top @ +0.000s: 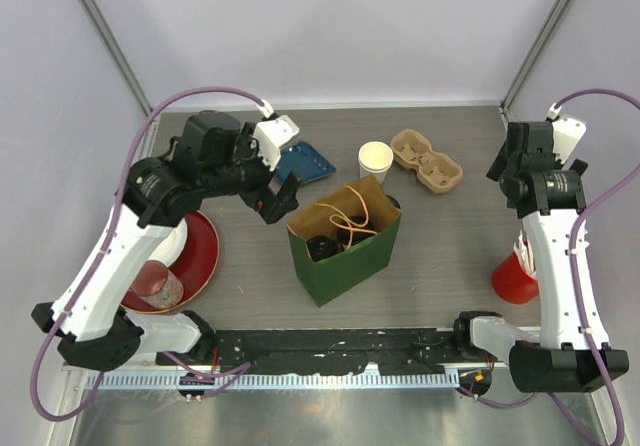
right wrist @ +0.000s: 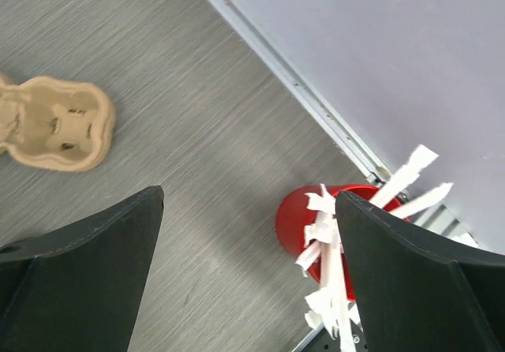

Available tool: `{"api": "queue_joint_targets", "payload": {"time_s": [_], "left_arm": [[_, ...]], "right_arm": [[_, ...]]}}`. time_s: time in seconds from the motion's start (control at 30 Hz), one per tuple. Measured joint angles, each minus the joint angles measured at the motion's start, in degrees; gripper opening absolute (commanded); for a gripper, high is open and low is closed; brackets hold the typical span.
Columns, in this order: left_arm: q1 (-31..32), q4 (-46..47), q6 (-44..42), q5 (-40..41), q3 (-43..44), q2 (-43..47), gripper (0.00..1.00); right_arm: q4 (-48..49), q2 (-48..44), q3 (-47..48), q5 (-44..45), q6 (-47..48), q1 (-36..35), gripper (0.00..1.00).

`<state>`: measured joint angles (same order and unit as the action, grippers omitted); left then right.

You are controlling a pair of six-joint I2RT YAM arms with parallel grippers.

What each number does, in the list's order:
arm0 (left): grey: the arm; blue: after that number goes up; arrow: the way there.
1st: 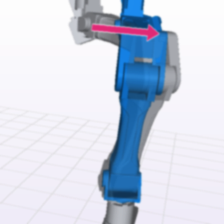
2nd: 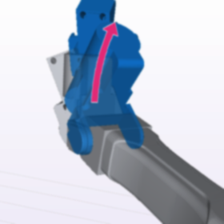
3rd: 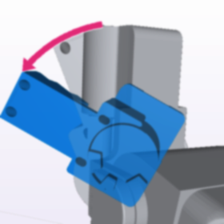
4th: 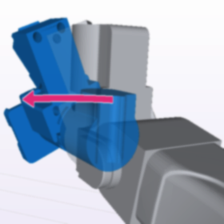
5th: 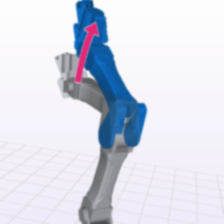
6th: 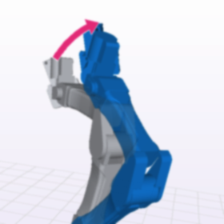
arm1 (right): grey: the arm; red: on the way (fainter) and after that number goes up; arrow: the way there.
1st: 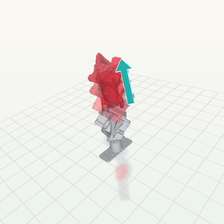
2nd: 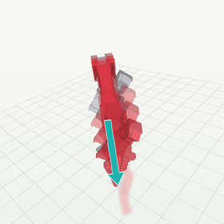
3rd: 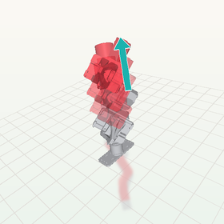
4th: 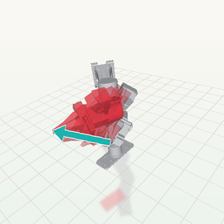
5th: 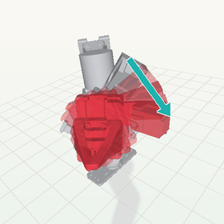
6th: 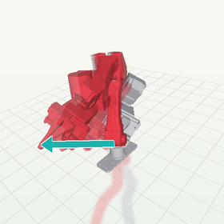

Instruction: Pack the takeout coffee

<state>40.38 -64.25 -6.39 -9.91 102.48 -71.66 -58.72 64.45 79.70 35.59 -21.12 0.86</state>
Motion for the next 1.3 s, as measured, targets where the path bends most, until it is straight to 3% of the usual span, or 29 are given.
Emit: {"api": "queue_joint_targets", "payload": {"time_s": [0.07, 0.3, 0.43, 0.63, 0.8, 0.93, 1.17, 1.3], "left_arm": [[0.0, -0.26, -0.13, -0.17, -0.7, -1.42, 1.0], [0.0, -0.02, -0.59, 1.79, -2.27, -2.14, 1.0], [-0.11, 0.52, -1.4, 4.26, -4.52, -1.55, 1.0], [-0.39, 0.57, -2.23, 7.34, -6.23, -0.31, 1.0], [-0.39, 0.61, -3.06, 8.44, -7.43, 0.04, 1.0], [-0.39, 0.57, -3.13, 8.85, -8.02, 0.04, 1.0], [-0.39, 0.59, -3.13, 8.81, -8.04, -0.09, 1.0], [-0.39, 0.59, -3.19, 8.76, -8.04, -0.22, 1.0]], "right_arm": [[-0.24, -0.81, -0.74, 3.48, -1.2, 0.0, 0.96], [-0.63, -4.76, -5.88, 11.15, -4.2, 1.11, 0.6], [-0.24, -7.54, -6.36, 11.85, -5.18, 2.6, 0.59], [0.09, -4.55, -6.93, 9.01, -6.49, 4.68, 0.62], [0.87, -2.51, -10.6, 4.46, -6.27, 8.76, 0.49], [1.31, -2.25, -12.22, 1.42, -4.96, 9.88, 0.49], [1.25, -2.97, -12.76, -0.52, -2.86, 9.86, 0.68], [1.25, -3.04, -12.76, 2.14, -2.82, 9.86, 0.74]]}}
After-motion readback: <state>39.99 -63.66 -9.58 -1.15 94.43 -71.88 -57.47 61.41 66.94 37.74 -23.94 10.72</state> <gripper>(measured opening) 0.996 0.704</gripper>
